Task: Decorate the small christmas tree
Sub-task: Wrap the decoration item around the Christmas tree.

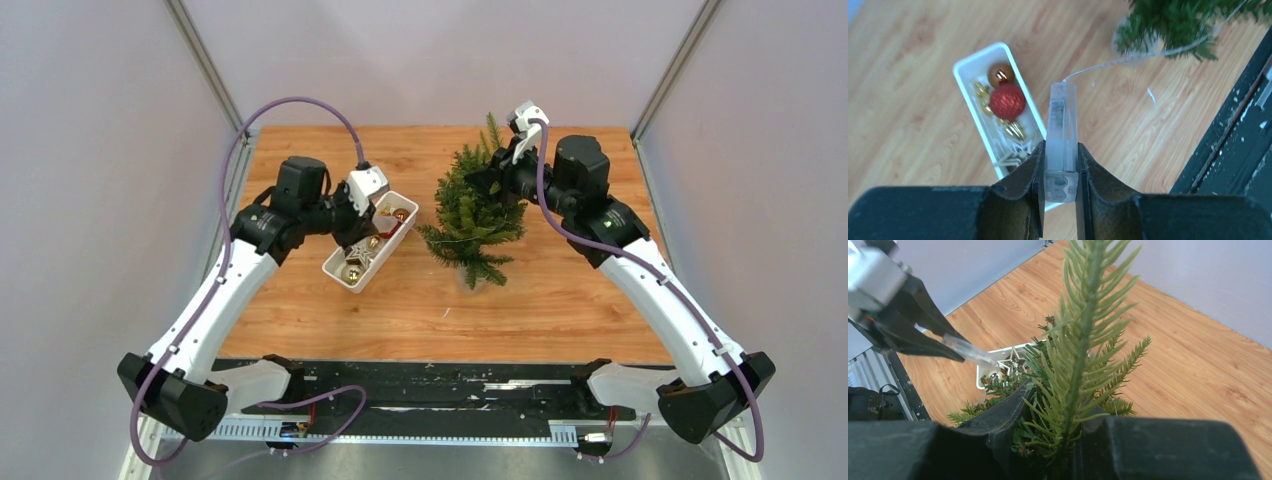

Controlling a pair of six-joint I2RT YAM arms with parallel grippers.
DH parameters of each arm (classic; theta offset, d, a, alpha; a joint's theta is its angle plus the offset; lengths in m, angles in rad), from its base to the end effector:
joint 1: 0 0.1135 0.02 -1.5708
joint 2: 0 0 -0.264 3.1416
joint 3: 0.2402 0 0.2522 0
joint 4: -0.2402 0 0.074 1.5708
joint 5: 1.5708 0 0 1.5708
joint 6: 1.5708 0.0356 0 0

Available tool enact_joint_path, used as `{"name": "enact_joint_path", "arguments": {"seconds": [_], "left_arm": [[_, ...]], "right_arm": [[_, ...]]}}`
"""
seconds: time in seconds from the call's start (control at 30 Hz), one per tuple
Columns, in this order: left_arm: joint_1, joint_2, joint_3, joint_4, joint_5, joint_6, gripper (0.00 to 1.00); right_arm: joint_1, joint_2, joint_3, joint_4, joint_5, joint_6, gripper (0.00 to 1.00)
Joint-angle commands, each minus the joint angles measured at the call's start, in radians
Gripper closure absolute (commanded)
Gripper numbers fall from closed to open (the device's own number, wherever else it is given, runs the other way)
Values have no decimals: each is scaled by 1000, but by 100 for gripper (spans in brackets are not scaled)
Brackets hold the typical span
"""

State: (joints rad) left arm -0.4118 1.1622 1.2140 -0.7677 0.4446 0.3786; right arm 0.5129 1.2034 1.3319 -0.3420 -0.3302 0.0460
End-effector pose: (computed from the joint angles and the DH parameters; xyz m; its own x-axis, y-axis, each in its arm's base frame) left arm 0.2108 -0.1088 0.3587 -0.3154 0.5019 -0.8054 0.8344 0.5509 0.0166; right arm 0.2258 0.1404 0.4280 -0.2185 -0.0731 -0.9731 -0.7310 0.6728 0.1136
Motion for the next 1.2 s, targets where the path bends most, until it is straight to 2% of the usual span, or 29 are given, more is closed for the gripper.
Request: {"name": "enact_joint_path", "arguments": {"seconds": [0.0,0.1,0.27,0.5,0.77,1.03,1.17], "left_arm": [[5,-23,166,61,55,-23,100],[5,-22,225,34,43,0,100],[6,20,205,59,-40,76,100],[5,168,241,111,-46,88,100],[5,251,313,94,78,39,100],[4,88,453,-37,323,-57,100],[4,77,515,-95,285,-46,100]], "right_arm": [[-7,-10,-14,-15,-25,-41,87],[-6,-4,-9,-15,-31,-40,87],[-7,7,6,-15,-43,-41,88],[-9,19,14,-15,-62,-41,88],[-9,19,21,-15,-105,-40,87],[-9,30,11,-13,-98,-72,87],[-9,37,12,-9,-96,-65,87]]}}
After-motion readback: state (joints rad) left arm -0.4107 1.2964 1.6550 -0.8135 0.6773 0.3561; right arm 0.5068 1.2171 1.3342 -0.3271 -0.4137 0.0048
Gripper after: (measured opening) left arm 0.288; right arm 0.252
